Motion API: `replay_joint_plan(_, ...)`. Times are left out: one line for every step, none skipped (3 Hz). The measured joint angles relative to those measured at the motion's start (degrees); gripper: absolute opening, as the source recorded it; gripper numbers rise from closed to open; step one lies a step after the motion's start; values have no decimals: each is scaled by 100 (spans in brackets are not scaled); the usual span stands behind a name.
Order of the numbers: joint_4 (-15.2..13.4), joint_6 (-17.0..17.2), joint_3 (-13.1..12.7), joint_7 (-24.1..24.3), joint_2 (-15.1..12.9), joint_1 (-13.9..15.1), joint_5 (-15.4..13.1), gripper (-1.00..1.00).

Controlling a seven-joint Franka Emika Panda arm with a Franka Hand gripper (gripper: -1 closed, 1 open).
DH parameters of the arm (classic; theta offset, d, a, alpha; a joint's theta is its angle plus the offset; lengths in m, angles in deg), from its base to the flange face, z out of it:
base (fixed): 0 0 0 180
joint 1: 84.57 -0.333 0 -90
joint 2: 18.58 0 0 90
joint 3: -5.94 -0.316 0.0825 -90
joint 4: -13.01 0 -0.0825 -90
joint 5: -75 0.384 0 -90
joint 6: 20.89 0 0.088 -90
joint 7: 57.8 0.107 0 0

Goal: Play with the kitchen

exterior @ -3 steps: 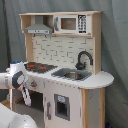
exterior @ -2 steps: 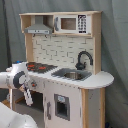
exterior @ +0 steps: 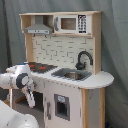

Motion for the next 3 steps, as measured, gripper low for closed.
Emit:
replay_joint_plan(307,15,-361,176,1,335,0,-100)
replay_joint_plan(611,19,-740,461,4,575,0,-100)
replay_joint_plan(850,24,-1036,945,6,620,1,-100)
